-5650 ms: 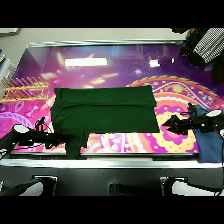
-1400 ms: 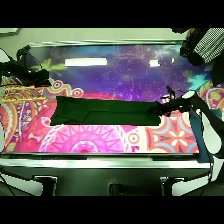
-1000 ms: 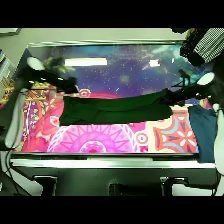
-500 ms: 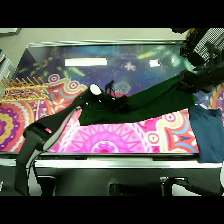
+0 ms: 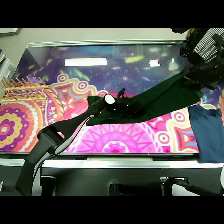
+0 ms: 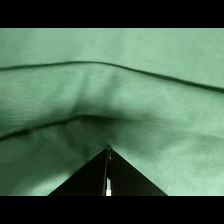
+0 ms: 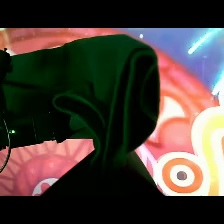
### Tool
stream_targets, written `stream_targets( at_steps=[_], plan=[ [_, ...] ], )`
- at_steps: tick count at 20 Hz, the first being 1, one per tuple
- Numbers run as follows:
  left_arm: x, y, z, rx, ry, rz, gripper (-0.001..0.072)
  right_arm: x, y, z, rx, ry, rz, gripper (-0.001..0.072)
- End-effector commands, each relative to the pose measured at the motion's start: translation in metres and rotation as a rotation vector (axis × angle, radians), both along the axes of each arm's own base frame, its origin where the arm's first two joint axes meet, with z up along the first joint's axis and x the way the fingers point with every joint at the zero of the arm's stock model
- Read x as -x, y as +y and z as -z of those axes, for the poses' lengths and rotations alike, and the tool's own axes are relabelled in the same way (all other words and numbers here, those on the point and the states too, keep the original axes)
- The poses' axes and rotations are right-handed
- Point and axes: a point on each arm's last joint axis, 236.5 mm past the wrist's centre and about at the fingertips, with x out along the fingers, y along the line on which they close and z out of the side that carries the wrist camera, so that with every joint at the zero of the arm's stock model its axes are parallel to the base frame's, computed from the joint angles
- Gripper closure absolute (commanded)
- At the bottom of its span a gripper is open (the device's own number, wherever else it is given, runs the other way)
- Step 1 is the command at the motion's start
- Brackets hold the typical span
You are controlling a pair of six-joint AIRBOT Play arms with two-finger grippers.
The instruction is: Fold the clothes and pants, and hang the long-sleeved shirts on hangers.
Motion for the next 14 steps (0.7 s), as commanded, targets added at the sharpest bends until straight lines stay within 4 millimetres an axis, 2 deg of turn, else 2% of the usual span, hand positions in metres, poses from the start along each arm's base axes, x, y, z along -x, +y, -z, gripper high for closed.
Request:
stream_targets(
  at_steps=[1, 3, 4, 8, 11, 14],
  plan=[
    [0.009, 0.024, -0.012, -0.033, 0.007, 0.107, 0.0695, -0.005, 0.027, -0.012, -0.099, -0.042, -0.05, 0.0678],
    [-0.001, 0.069, -0.026, -0.142, -0.063, 0.17, 0.0695, -0.007, 0.055, -0.016, -0.156, -0.054, -0.108, 0.0678],
    [-0.012, 0.099, -0.04, -0.209, -0.114, 0.183, 0.0695, -0.008, 0.071, -0.016, -0.166, -0.06, -0.139, 0.0678],
    [-0.049, 0.24, -0.112, -0.458, -0.257, 0.123, 0.0693, -0.015, 0.151, -0.012, -0.204, -0.085, -0.236, 0.0678],
    [-0.052, 0.338, -0.169, -0.582, -0.299, 0.007, 0.0693, -0.017, 0.219, 0.009, -0.235, -0.074, -0.311, 0.0678],
    [-0.046, 0.411, -0.208, -0.657, -0.313, -0.116, 0.0692, -0.016, 0.277, 0.038, -0.262, -0.045, -0.354, 0.0678]
  ],
)
